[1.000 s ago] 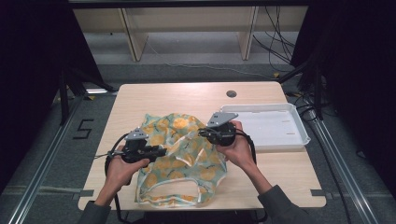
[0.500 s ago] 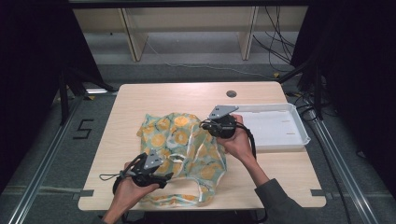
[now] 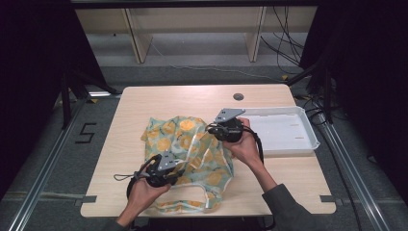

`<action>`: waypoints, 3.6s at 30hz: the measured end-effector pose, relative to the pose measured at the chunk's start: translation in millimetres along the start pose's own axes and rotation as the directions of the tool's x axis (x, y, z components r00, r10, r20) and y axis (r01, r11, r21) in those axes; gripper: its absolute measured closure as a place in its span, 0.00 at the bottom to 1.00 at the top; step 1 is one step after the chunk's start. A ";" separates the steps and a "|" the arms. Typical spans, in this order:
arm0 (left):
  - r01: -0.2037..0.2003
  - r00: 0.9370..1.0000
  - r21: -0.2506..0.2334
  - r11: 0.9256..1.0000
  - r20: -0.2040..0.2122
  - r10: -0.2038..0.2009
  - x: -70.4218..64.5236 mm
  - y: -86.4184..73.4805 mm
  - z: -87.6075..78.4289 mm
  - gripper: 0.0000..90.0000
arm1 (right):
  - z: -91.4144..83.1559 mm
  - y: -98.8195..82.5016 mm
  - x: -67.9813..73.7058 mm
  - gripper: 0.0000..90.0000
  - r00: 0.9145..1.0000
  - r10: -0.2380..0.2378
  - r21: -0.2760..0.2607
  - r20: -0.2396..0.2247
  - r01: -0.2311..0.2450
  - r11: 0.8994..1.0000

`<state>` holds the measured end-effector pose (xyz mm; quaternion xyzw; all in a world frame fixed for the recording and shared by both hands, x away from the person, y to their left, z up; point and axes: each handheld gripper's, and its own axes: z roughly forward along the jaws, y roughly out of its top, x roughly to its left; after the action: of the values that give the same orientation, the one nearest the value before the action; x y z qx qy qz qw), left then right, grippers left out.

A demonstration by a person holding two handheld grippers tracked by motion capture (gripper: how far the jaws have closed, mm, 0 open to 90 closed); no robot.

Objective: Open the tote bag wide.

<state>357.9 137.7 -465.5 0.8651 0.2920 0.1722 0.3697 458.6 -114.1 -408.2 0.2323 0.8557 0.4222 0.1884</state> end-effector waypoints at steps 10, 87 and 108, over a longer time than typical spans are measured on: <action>0.096 0.995 -0.078 0.992 0.044 -0.093 52.8 54.3 -43.4 0.98 | -17.3 -6.5 -3.1 0.40 0.996 0.008 0.163 0.090 -0.023 0.986; 0.308 0.933 -0.077 0.948 -0.171 -0.317 125.1 -2.8 3.1 0.60 | 26.1 -3.9 -11.8 0.58 0.988 -0.051 0.133 0.143 0.032 0.991; 0.295 0.943 0.043 0.955 -0.173 -0.283 135.2 -17.4 44.3 0.97 | 60.3 -26.4 -12.9 0.99 0.980 -0.146 0.375 0.138 0.085 0.923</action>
<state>478.2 209.0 -496.8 0.8078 0.4511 0.1770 0.3356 494.2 -97.1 -462.5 0.2463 0.9134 0.2226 0.2358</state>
